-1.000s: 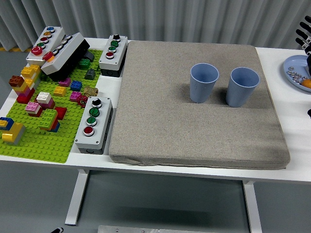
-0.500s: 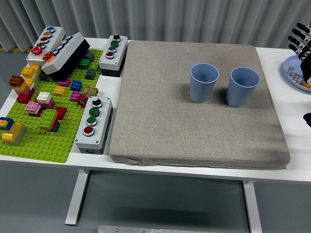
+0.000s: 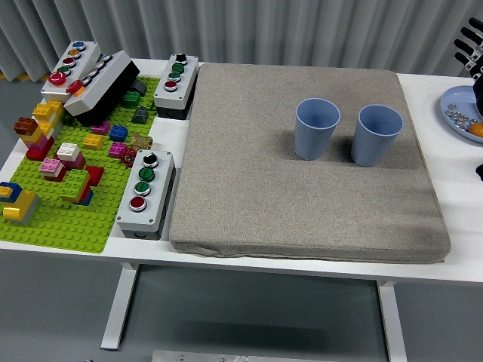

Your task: Pick cup pour cup place

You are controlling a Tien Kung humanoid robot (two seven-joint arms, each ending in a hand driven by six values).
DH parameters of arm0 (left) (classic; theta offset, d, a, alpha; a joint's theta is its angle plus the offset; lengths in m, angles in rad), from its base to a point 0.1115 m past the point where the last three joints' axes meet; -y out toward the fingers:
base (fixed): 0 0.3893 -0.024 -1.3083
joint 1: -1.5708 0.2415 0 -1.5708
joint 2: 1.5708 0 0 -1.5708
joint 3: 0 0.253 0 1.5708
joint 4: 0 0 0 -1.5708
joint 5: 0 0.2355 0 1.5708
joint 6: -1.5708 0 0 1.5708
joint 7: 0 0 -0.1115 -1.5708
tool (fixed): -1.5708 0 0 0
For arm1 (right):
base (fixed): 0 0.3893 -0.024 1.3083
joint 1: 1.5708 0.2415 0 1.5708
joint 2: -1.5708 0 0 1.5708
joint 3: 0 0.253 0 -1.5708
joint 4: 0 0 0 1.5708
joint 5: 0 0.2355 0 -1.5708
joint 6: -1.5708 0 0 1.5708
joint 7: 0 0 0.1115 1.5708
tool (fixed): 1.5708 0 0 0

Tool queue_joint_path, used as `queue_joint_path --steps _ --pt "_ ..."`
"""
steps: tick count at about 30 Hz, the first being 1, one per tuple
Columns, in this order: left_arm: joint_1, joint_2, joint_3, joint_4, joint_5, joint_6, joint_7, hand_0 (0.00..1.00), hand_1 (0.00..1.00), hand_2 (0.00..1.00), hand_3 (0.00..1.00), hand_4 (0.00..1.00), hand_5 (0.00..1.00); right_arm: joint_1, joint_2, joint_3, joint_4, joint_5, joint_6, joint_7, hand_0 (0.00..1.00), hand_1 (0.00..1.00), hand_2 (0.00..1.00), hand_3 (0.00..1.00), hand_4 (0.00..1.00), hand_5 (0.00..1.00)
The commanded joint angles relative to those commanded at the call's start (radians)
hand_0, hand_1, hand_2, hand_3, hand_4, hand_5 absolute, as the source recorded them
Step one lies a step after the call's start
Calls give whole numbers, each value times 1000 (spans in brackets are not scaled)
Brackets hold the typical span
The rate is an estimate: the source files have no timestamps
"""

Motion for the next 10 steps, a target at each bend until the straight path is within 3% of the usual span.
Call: queue_joint_path --steps 10 --pt "-5 0 -2 0 -1 7 0 808 850 913 786 591 998 10 -3 7 4 -2 1 -1 923 798 795 760 721 998"
